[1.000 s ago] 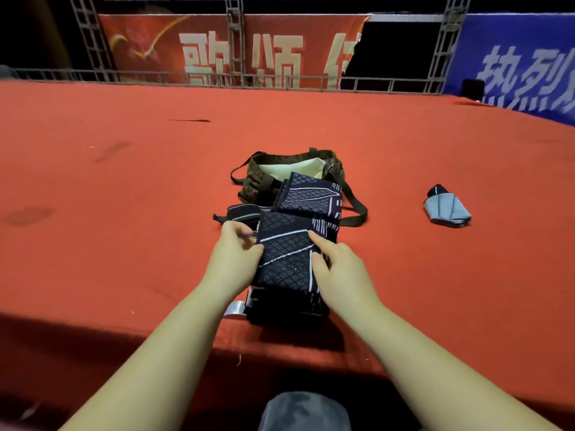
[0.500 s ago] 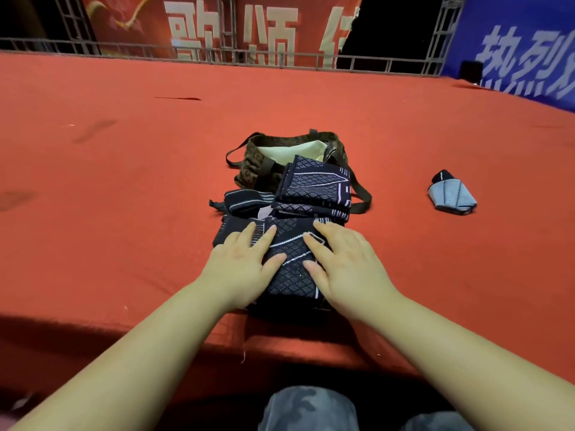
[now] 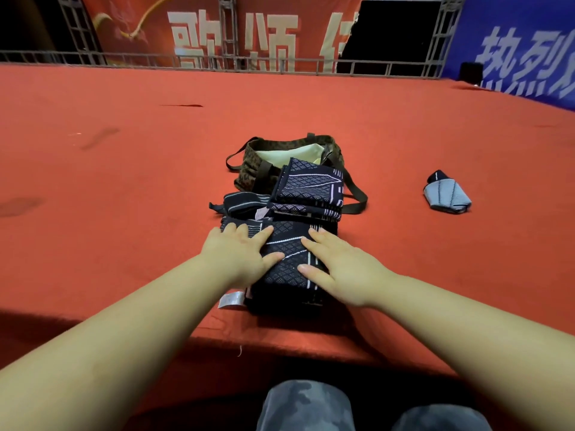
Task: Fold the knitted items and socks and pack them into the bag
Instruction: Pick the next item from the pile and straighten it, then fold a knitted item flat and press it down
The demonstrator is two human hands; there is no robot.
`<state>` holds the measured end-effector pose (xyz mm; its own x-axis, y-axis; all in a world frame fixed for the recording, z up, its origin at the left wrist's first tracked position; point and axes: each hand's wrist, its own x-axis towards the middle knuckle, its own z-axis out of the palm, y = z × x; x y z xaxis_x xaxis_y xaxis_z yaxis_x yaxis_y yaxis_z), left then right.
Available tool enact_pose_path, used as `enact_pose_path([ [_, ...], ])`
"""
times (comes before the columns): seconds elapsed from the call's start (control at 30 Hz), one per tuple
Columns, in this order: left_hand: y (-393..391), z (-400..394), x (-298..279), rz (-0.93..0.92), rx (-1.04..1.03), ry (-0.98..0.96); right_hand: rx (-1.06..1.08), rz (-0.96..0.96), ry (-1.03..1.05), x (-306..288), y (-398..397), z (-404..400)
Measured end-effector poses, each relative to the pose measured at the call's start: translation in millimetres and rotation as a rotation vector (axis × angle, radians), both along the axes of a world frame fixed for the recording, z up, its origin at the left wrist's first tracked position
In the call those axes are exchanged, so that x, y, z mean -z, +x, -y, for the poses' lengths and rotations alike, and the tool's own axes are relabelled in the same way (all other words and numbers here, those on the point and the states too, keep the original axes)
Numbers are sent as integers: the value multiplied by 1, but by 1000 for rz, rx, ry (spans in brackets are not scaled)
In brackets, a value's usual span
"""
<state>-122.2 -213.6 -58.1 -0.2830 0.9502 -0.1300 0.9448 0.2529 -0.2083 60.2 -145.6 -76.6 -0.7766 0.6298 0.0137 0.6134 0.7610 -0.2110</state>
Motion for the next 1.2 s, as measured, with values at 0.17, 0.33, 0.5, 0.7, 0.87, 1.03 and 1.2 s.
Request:
enact_pose_path([
  [0.17, 46, -12, -38, -161, 265, 361, 55, -152, 85, -15, 50, -19],
  [0.33, 140, -69, -36, 67, 494, 394, 258, -90, 101, 1, 115, -63],
  [0.5, 209, -146, 3, 255, 451, 220, 411, 9, 74, 21, 180, -112],
  [0.7, 250, -233, 53, 471, 327, 112, 522, 35, 55, 43, 227, -189],
  [0.87, 261, -303, 82, 484, 339, 220, 586, -21, 74, 62, 234, -265],
  [1.03, 262, -381, 89, 470, 470, 397, 688, -102, 158, 74, 225, -337],
  [1.2, 266, -440, 103, 489, 489, 195, 648, -69, 23, 86, 225, -386],
])
